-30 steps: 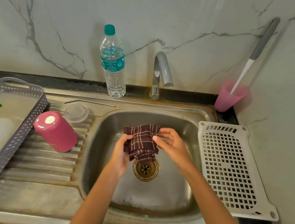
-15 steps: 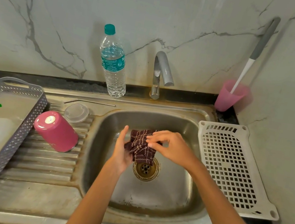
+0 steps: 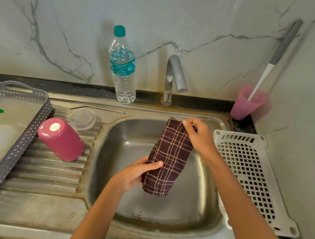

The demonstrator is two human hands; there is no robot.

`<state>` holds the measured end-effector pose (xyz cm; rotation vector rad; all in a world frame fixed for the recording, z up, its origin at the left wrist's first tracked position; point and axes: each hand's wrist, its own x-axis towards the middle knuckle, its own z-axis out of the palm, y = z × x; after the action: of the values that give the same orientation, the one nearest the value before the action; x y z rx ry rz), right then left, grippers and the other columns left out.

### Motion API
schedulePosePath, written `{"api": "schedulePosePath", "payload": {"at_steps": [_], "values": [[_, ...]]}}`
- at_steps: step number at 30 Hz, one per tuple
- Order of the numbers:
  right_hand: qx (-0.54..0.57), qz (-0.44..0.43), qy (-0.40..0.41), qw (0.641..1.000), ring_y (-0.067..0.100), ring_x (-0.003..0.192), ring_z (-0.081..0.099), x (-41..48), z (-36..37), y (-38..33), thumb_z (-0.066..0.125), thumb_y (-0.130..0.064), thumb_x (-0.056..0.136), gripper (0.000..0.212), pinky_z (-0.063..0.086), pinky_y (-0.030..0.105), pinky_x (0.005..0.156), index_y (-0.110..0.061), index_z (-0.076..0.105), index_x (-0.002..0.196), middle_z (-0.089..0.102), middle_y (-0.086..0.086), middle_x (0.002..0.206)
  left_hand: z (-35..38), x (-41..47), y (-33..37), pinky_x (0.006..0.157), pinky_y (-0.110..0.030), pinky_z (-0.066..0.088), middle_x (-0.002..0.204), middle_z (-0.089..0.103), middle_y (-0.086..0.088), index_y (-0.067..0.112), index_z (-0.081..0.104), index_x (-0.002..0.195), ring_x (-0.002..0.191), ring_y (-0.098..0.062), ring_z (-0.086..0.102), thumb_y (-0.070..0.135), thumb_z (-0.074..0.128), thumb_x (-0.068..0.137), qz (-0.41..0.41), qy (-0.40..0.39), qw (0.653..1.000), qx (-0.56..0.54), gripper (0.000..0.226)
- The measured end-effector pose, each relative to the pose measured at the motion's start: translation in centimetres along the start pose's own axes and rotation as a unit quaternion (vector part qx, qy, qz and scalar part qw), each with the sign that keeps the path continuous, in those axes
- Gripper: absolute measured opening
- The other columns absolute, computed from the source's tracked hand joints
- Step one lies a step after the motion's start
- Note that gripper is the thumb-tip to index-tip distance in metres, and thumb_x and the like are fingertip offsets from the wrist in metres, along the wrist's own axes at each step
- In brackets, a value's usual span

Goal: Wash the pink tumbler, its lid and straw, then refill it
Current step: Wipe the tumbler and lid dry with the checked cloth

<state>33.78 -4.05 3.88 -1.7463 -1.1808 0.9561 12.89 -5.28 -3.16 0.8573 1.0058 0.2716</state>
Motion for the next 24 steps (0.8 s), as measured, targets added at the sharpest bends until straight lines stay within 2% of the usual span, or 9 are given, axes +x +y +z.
{"api": "schedulePosePath", "payload": {"at_steps": [5, 8, 11, 14, 16, 18, 20, 22, 24], "values": [[0.031, -0.001, -0.074, 0.997, 0.001, 0.089, 0.062, -0.5, -0.2, -0.7, 0.071, -0.027, 0.085, 0.029, 0.046, 0.013, 0.067, -0.019, 0.063, 0.112, 0.065, -0.009, 0.099, -0.1, 0.8, 0.0, 0.092, -0.038, 0.053, 0.115, 0.072, -0.004, 0.014, 0.057, 0.126, 0.106, -0.02, 0.069, 0.037, 0.07, 0.086, -0.038, 0.029, 0.998, -0.029, 0.048], [0.032, -0.006, -0.111, 0.993, 0.011, 0.095, 0.068, -0.8, -0.1, -0.8, 0.076, -0.017, 0.08, 0.031, 0.054, 0.017, 0.07, -0.023, 0.067, 0.109, 0.07, -0.006, 0.1, 0.0, 1.0, -0.2, 0.089, -0.036, 0.053, 0.114, 0.072, -0.007, 0.01, 0.059, 0.125, 0.107, -0.023, 0.068, 0.033, 0.07, 0.087, -0.06, 0.049, 0.994, -0.082, 0.046], [0.012, -0.055, -0.164, 0.985, 0.01, 0.1, 0.066, -1.4, 0.1, -0.7, 0.072, -0.01, 0.082, 0.028, 0.056, 0.024, 0.081, -0.026, 0.072, 0.106, 0.07, -0.007, 0.105, 0.1, 1.3, 0.2, 0.088, -0.037, 0.053, 0.112, 0.072, -0.012, 0.004, 0.06, 0.124, 0.105, -0.027, 0.068, 0.029, 0.067, 0.088, -0.066, 0.07, 0.987, -0.125, 0.044], [0.02, -0.08, -0.239, 0.967, 0.009, 0.102, 0.066, -2.9, 0.5, 0.2, 0.069, 0.0, 0.083, 0.03, 0.054, 0.025, 0.087, -0.017, 0.074, 0.106, 0.073, -0.004, 0.106, 0.2, 1.0, 1.1, 0.074, -0.034, 0.055, 0.096, 0.073, -0.013, 0.0, 0.06, 0.12, 0.083, -0.025, 0.07, 0.022, 0.052, 0.09, -0.02, 0.078, 0.977, -0.197, 0.038], [0.004, -0.085, -0.258, 0.962, 0.004, 0.107, 0.064, -4.1, 1.1, 0.9, 0.066, 0.004, 0.082, 0.036, 0.053, 0.024, 0.091, -0.021, 0.075, 0.106, 0.071, -0.006, 0.112, -0.1, 0.8, 1.6, 0.069, -0.034, 0.054, 0.088, 0.072, -0.015, 0.0, 0.06, 0.115, 0.075, -0.025, 0.07, 0.033, 0.043, 0.096, 0.002, 0.074, 0.963, -0.259, 0.042], [-0.023, -0.079, -0.262, 0.961, -0.001, 0.116, 0.056, -4.9, 1.5, 1.5, 0.063, 0.004, 0.082, 0.043, 0.047, 0.023, 0.099, -0.031, 0.074, 0.106, 0.064, -0.009, 0.125, -0.4, 0.6, 2.0, 0.077, -0.04, 0.054, 0.099, 0.073, -0.019, 0.0, 0.062, 0.116, 0.086, -0.03, 0.07, 0.054, 0.041, 0.096, 0.011, 0.073, 0.955, -0.288, 0.061], [-0.042, -0.082, -0.299, 0.95, -0.005, 0.127, 0.045, -5.1, 1.4, 1.7, 0.063, -0.003, 0.083, 0.042, 0.031, 0.015, 0.108, -0.035, 0.073, 0.108, 0.058, -0.012, 0.133, -0.5, 0.6, 2.0, 0.09, -0.043, 0.051, 0.116, 0.069, -0.021, 0.001, 0.062, 0.122, 0.104, -0.033, 0.067, 0.064, 0.044, 0.093, 0.025, 0.043, 0.966, -0.253, 0.072], [-0.035, -0.085, -0.306, 0.948, -0.005, 0.134, 0.037, -5.2, 1.2, 1.6, 0.064, -0.014, 0.086, 0.033, 0.015, 0.021, 0.114, -0.037, 0.072, 0.108, 0.056, -0.014, 0.135, -0.1, 0.2, 1.9, 0.092, -0.039, 0.051, 0.113, 0.071, -0.016, 0.004, 0.061, 0.127, 0.102, -0.026, 0.068, 0.047, 0.055, 0.094, 0.04, 0.024, 0.984, -0.174, 0.054], [0.0, -0.067, -0.193, 0.979, 0.0, 0.129, 0.043, -5.0, 1.2, 1.6, 0.066, -0.024, 0.088, 0.027, 0.03, 0.029, 0.111, -0.038, 0.069, 0.111, 0.055, -0.015, 0.135, 0.2, 0.1, 1.7, 0.082, -0.033, 0.054, 0.101, 0.075, -0.009, 0.007, 0.059, 0.125, 0.09, -0.02, 0.071, 0.025, 0.063, 0.09, 0.053, 0.034, 0.988, -0.144, 0.039]]}}
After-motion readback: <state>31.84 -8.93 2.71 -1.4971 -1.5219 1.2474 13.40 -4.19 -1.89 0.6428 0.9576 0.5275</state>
